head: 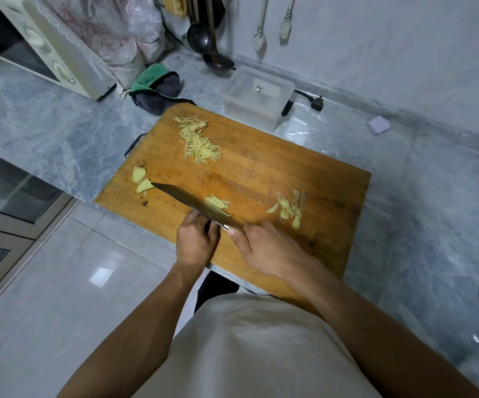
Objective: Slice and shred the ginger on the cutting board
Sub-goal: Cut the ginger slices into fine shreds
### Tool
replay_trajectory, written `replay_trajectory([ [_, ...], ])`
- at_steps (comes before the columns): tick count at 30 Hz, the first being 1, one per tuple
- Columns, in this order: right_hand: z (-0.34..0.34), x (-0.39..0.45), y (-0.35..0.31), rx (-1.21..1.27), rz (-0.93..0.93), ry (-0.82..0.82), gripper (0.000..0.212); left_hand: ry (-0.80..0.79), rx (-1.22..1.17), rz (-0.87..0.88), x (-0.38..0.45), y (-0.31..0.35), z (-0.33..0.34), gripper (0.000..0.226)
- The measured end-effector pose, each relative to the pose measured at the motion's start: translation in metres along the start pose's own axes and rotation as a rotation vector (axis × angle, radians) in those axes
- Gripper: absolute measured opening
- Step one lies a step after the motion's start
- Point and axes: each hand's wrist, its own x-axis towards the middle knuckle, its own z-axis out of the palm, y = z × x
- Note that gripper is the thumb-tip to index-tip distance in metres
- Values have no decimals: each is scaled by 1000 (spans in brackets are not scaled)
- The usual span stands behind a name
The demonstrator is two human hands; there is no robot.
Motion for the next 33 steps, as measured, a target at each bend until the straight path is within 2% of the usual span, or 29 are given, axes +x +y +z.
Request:
replay_trajectory([
  [18, 1, 1, 0, -14, -10, 1, 56, 13, 17, 19, 0, -1, -1, 34],
  [23, 0, 2, -1, -10, 6, -19, 56, 24, 15, -7, 0, 1, 0, 17],
  [33, 8, 7, -8, -38, 12, 10, 57, -4, 34, -55, 0, 2, 0, 9],
])
